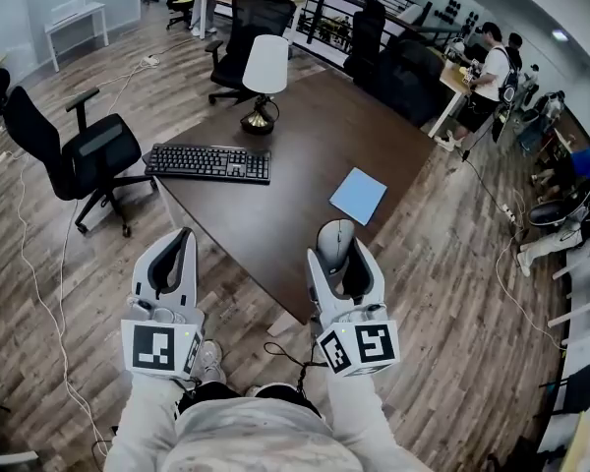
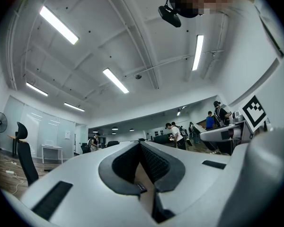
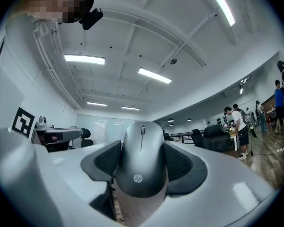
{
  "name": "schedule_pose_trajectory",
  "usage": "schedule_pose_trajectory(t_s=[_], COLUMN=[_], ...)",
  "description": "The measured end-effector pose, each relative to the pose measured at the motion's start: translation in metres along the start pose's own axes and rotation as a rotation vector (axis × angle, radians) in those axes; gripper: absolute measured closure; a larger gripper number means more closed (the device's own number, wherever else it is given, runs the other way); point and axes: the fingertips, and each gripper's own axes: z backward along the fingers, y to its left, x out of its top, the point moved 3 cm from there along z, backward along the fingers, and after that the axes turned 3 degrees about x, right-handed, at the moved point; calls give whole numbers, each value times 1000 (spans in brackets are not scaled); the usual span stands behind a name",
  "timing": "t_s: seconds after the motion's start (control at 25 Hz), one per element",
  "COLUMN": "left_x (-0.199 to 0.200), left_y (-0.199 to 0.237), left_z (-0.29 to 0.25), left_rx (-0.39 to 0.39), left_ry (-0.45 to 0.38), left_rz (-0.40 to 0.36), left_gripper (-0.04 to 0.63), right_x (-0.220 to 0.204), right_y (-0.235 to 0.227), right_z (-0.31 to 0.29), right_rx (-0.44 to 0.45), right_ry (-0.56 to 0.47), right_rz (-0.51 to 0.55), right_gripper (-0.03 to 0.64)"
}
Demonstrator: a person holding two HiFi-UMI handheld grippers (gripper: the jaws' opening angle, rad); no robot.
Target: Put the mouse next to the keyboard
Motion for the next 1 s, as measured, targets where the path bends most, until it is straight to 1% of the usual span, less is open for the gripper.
schedule_pose_trajectory(t_s=[0.52,0.76,1.0], left_x=[-17,-29,-39], left_y=[62,98,120], left_z=[-77,-97,-120], left_rx=[-70,-83,-104], left_ry=[-15,-5,0], left_rz=[9,20,35], left_gripper=[592,591,592], right_x=[-15,-25,-31], right_y=[-2,12,14], right_z=[-85,-118,-146], right_rx=[-76,-100,-126], right_ry=[-10,-2,6], right_rz=[-11,-13,-10], right_gripper=[319,319,319])
